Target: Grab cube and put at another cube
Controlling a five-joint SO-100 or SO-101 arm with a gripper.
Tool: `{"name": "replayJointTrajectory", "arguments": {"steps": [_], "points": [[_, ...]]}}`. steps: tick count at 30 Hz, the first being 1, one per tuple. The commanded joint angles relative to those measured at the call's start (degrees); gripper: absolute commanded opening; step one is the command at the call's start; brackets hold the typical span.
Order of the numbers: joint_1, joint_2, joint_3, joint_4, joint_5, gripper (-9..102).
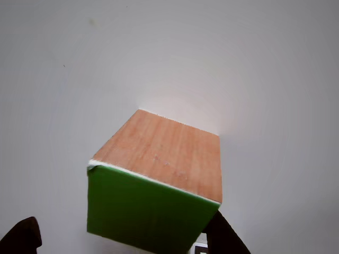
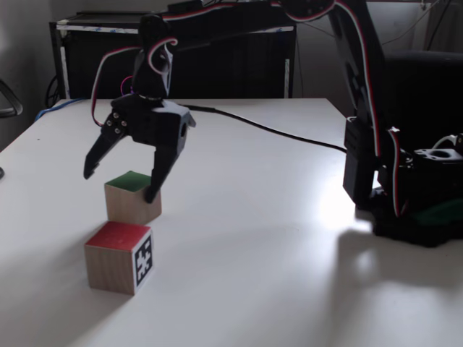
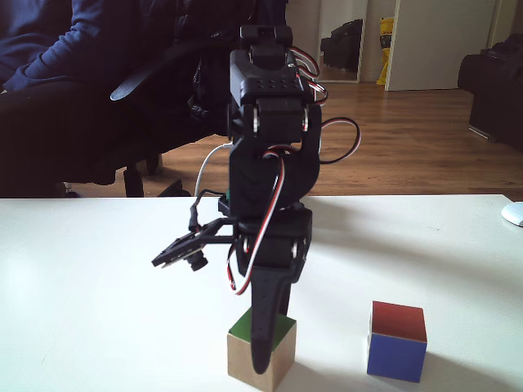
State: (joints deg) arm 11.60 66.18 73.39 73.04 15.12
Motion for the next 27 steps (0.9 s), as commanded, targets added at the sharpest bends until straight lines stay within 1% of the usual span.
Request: {"name": "replayJointTrajectory", "arguments": {"steps": [1,15,20,27], "points": [[0.4,0.4,-3.3,0.4,-0.1,46],[3.3,-3.4,-6.5,0.4,3.3,46],[2.9,-3.5,-6.5,0.4,3.5,41],[2.3,-3.9,-6.5,0.2,2.5,27]]}}
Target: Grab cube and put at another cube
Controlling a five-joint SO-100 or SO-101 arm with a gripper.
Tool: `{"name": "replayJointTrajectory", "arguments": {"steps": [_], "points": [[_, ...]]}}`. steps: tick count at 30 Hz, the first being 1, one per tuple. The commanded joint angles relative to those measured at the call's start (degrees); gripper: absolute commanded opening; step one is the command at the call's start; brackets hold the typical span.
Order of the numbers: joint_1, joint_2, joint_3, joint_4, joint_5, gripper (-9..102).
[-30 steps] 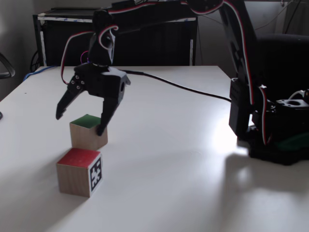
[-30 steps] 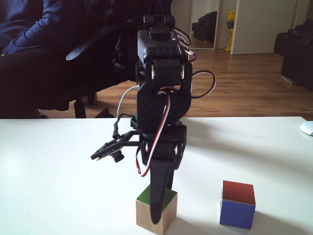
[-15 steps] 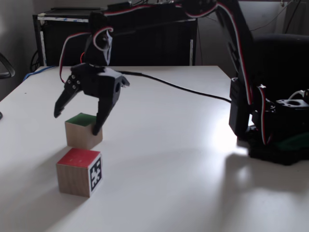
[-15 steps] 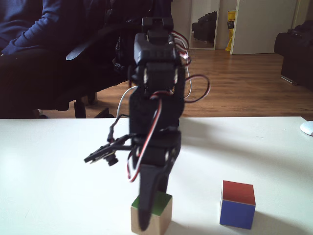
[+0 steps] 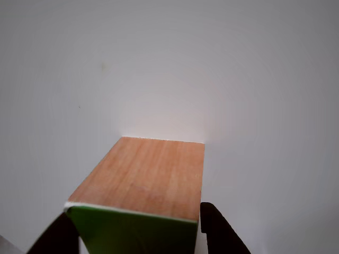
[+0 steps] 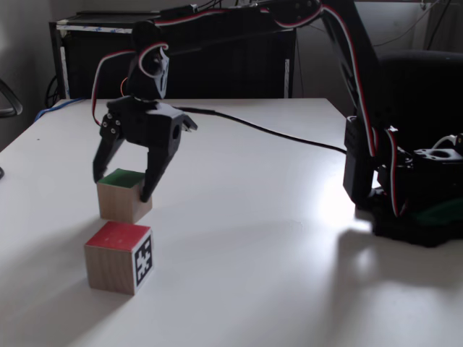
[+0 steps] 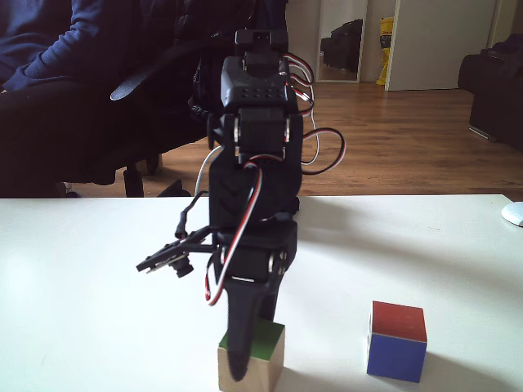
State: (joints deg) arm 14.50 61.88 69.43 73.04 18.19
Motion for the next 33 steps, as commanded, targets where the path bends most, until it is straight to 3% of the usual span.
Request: {"name": "replayJointTrajectory", "arguments": {"steps": [1,6,16,25,33], "points": [[-0.6,0.4,-2.5,0.0,-0.8,25],[0.0,0.0,-3.3,-0.1,-1.0,13],[-1.2,4.6,-3.3,1.8,-0.8,8],[-11.7,21.7,6.3,2.5,1.6,8],[-22.5,24.3,1.9,7.9,4.4,8]]}}
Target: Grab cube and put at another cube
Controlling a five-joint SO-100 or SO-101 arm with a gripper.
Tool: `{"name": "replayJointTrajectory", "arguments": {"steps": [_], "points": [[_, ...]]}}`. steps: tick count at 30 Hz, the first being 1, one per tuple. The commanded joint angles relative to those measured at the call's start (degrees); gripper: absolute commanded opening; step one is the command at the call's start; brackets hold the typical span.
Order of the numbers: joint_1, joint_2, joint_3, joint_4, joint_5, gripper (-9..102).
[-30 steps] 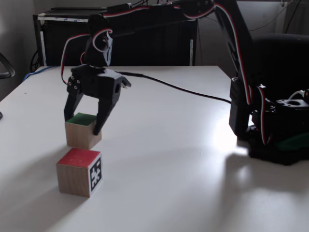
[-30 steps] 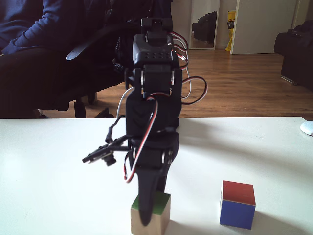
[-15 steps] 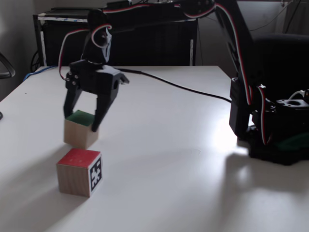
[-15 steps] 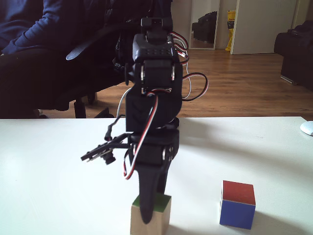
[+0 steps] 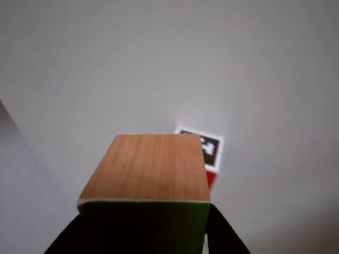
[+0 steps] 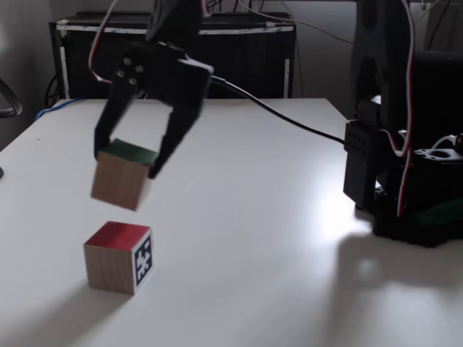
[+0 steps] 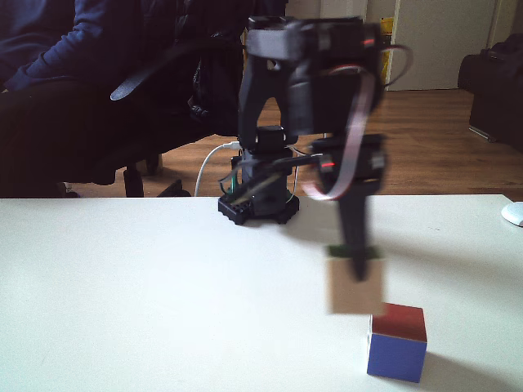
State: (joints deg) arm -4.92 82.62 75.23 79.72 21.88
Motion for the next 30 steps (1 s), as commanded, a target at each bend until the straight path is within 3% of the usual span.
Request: {"name": "replayJointTrajectory", "arguments": {"steps": [1,9,30], "points": [[-4.2,3.5,-4.3,1.4,0.9,8],[-7.3,-0.5,-9.0,2.5,2.2,8],[-4.1,-10.5,-15.1,3.3,0.3,9]]}}
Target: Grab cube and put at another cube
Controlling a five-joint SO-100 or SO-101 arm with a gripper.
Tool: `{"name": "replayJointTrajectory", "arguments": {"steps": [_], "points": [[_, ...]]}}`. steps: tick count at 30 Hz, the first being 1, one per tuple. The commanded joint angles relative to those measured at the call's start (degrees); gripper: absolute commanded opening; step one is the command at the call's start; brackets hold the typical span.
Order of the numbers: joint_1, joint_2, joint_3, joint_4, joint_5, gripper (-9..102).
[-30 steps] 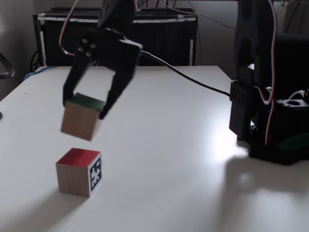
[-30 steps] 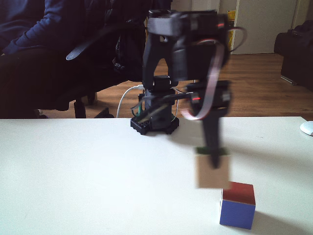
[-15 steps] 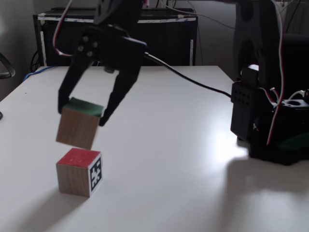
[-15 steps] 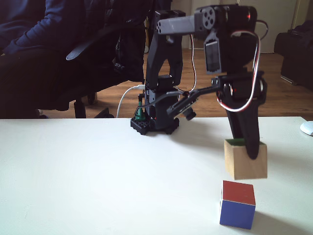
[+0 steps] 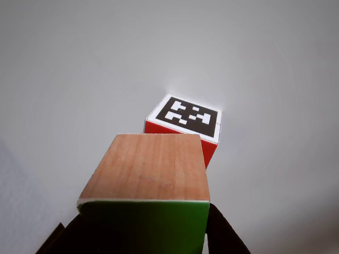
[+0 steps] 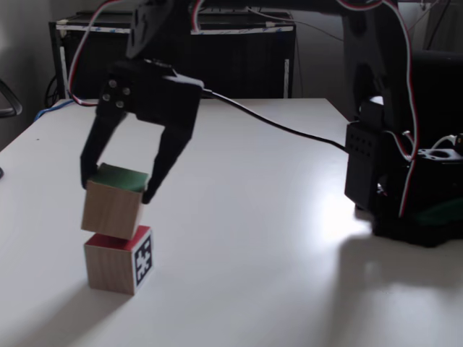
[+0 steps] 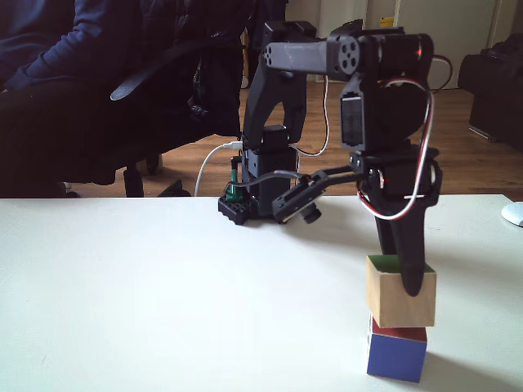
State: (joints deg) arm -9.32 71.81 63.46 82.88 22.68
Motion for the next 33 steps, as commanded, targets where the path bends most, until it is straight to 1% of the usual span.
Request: {"name": "replayJointTrajectory", "arguments": {"steps": [1,5,7,12,14,23,25,29,33], "points": [[0.3,0.3,-3.3,0.2,-0.6,9],[0.2,0.2,-3.4,0.3,-1.0,10],[0.1,-0.1,-3.8,0.7,-1.0,12],[-0.3,-1.5,-5.6,2.3,-1.1,22],[-0.4,-1.8,-5.6,2.5,-1.2,28],[-0.9,-2.6,-6.2,3.9,-0.9,38],[-1.3,-2.6,-6.2,4.3,-1.4,45],[-2.4,-0.4,-5.8,6.3,-1.8,47],[-3.5,11.8,1.1,6.5,-2.4,46]]}}
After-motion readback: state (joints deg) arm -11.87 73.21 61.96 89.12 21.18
